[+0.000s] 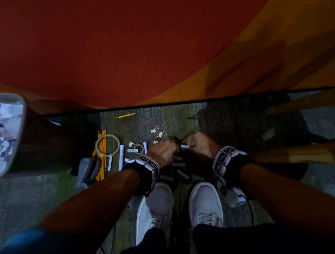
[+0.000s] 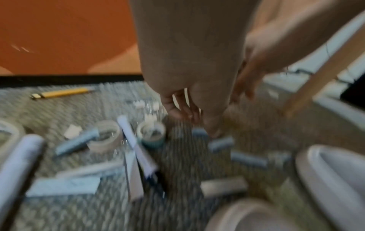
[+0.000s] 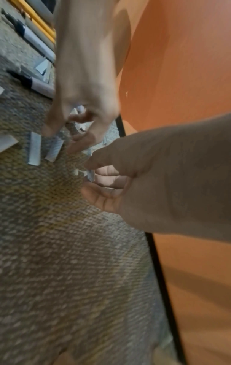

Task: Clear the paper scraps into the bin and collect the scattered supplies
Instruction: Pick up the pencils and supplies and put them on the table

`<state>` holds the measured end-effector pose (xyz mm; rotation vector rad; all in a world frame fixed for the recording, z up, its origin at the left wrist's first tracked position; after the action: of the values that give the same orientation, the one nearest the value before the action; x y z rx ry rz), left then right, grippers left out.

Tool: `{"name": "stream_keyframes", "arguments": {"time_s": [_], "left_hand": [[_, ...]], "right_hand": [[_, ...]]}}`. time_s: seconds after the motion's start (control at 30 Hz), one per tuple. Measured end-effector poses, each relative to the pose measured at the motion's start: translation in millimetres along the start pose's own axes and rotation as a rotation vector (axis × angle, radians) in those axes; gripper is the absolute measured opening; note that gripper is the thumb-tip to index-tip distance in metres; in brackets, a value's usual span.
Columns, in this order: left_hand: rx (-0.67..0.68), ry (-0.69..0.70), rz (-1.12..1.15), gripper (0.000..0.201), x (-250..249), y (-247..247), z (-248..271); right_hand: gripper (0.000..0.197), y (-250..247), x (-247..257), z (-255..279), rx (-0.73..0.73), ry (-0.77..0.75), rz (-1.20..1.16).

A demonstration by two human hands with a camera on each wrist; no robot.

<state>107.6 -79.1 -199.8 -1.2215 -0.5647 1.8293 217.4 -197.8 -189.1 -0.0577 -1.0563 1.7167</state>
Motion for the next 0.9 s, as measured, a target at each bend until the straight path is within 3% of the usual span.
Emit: {"name": "stream_keyframes", "arguments": {"time_s": [0.1, 0.23, 0.33, 0.43, 0.6, 0.9], "left_hand": [[-0.015, 0.058, -0.058, 0.042, 4, 18, -9], [-0.011, 0.037, -0.103, 0.029, 7, 14, -14], [-0.066, 0.035, -0.058, 0.024, 6, -9, -10], [-0.109, -0.038, 0.002, 0.014, 6, -43, -2], [-0.173, -0.071, 0.000, 0.009, -11, -119, 19], [-0.450, 0.079, -0.142, 0.012, -120, -289, 83]], "right_hand": [[0.009, 6, -7, 1, -0.032, 0.001, -0.035], [0.028, 3, -13, -4, -0.049, -0.001, -0.090], [0.011, -9, -6, -3, -0.072, 0.005, -0.100], [0.005, -31, 4, 7, -0.120, 0.006, -0.087], [0.015, -85, 27, 39, -0.157, 0.015, -0.080], [0.003, -237, 112, 159, -0.385, -0.112, 0.020]]}}
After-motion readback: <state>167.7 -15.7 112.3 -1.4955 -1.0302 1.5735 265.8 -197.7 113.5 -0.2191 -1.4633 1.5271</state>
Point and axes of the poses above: each hand's wrist, its own z-axis away from the middle knuckle, its own y-axis out of the palm, x = y × z, the point moved 4 cm from there along -z, towards the middle knuckle, and after that the axes turned 5 degrees about z, right-handed, at the moved point
